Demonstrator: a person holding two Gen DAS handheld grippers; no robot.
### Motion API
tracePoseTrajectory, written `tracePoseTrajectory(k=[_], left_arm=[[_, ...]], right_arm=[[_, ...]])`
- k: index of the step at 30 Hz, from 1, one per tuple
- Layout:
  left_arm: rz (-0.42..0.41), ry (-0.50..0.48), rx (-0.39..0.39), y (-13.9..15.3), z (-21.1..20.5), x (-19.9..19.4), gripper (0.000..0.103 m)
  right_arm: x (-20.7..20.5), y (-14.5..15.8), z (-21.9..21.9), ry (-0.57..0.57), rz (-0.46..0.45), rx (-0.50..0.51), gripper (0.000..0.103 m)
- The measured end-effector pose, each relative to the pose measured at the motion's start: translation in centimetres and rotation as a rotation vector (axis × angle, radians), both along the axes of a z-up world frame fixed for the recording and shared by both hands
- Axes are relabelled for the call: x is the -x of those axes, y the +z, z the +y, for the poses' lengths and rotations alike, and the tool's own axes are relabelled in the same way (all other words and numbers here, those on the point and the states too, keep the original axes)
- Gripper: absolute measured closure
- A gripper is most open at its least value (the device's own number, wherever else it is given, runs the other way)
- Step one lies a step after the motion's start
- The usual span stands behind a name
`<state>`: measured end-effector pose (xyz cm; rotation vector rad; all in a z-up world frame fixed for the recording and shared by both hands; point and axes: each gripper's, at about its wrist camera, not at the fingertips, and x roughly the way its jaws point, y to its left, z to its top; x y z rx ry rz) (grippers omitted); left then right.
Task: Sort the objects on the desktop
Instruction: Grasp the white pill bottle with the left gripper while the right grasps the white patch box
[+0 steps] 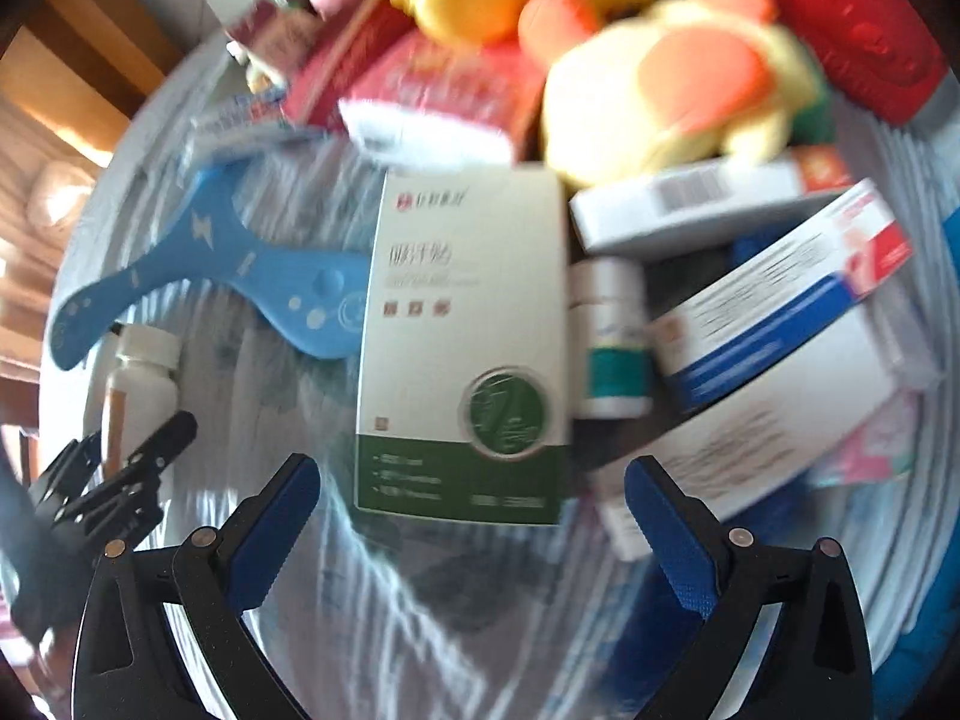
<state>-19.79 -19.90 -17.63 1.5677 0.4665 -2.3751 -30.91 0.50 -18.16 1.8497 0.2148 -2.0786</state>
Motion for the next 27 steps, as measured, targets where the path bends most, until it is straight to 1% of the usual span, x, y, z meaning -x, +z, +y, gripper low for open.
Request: tracePoseTrajectory(k=[3, 6, 8, 9, 10, 12, 15, 19, 21, 24, 27], left_arm=[[0.008, 0.015, -0.012, 0.0, -0.2, 0.0, 0.051], [0.002, 0.028, -0.001, 0.1, -0.2, 0.4, 0.051], [0.002, 0.039, -0.002, 0.2, -0.1, 0.6, 0.051], [0.002, 0.043, -0.006, 0.2, 0.0, 0.6, 0.051], [0.003, 0.045, -0.009, 0.3, 0.1, 0.6, 0.051], [0.020, 0.044, -0.007, 0.9, 0.6, 0.4, 0.052], [0.042, 0.040, 0.028, 2.1, 1.7, -0.5, 0.052], [0.085, 0.028, 0.064, 3.9, 3.4, -2.2, 0.052], [0.105, 0.028, 0.071, 5.0, 3.9, -2.7, 0.052], [0.142, 0.020, 0.066, 6.6, 4.8, -3.4, 0.052], [0.193, -0.006, 0.093, 9.1, 6.5, -3.8, 0.052]], right_arm=[[0.5, -0.8, -1.1, -0.008, -0.004, -0.022, 0.000], [1.3, -1.6, -2.1, -0.017, -0.008, -0.052, 0.002], [1.7, -2.3, -2.3, -0.025, -0.033, -0.062, 0.010], [1.8, -2.6, -2.4, -0.022, -0.033, -0.078, 0.021], [1.6, -2.5, -2.5, -0.008, -0.021, -0.090, 0.024], [0.9, -2.4, -2.4, 0.032, -0.023, -0.076, 0.024], [-0.9, -1.5, -1.3, 0.073, -0.018, -0.055, 0.024], [-3.7, 1.0, 1.5, 0.113, 0.007, 0.030, 0.025], [-4.8, 2.5, 2.7, 0.121, 0.030, 0.053, 0.025], [-6.4, 5.2, 4.1, 0.137, 0.112, 0.074, 0.025], [-7.3, 8.7, 5.9, 0.132, 0.212, 0.099, 0.025]])
